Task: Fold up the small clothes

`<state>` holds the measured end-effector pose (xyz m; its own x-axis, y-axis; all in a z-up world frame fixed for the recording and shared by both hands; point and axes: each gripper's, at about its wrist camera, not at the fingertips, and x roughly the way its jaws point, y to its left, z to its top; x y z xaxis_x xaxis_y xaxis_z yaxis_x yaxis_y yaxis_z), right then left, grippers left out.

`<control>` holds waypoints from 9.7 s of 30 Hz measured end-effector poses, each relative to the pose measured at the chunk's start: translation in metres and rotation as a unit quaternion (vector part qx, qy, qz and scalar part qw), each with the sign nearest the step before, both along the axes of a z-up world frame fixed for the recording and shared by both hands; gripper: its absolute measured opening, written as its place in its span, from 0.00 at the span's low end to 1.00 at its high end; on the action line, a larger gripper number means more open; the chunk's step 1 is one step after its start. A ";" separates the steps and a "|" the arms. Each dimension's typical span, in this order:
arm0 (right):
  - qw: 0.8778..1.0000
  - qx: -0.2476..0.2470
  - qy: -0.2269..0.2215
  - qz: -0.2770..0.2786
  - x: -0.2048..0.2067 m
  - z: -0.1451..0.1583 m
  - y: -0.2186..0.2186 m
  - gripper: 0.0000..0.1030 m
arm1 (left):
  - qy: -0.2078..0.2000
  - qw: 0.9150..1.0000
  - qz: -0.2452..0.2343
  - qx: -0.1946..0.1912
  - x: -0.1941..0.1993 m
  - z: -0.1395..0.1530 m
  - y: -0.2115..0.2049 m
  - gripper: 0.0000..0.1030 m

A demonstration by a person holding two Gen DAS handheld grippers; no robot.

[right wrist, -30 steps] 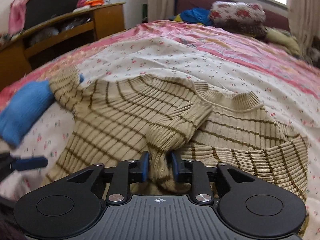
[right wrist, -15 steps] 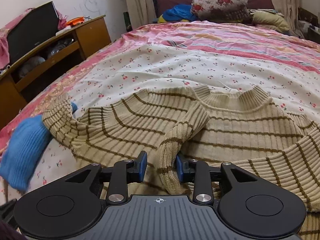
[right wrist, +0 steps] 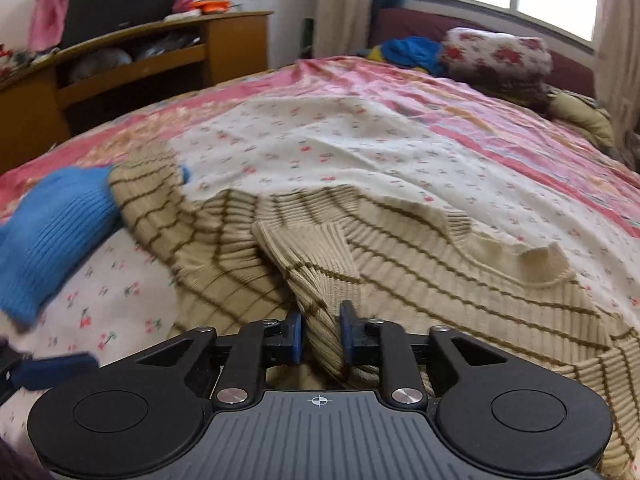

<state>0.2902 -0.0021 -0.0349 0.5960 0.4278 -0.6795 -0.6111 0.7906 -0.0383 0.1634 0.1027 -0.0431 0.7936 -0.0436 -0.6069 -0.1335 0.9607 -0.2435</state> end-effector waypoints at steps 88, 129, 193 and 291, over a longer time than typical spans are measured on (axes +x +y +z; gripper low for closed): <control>0.958 0.026 -0.032 -0.284 0.035 -0.004 -0.164 0.20 | -0.008 0.998 0.018 0.052 0.006 -0.012 0.003 0.91; 0.968 0.161 0.024 -0.192 -0.042 -0.020 -0.127 0.22 | 0.047 0.968 0.244 -0.049 0.099 0.014 0.190 0.58; 0.912 0.283 0.142 -0.261 -0.001 -0.009 -0.149 0.34 | -0.029 0.991 -0.130 -0.033 0.021 -0.017 -0.022 0.34; 0.966 0.103 0.036 -0.233 0.138 -0.015 -0.191 0.05 | 0.015 0.991 -0.050 0.120 0.223 -0.011 -0.028 0.42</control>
<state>0.4280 -0.1927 -0.0498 0.7110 0.2538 -0.6558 -0.1815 0.9672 0.1776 0.3861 0.0743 -0.0545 0.7738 0.0267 -0.6328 -0.0378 0.9993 -0.0040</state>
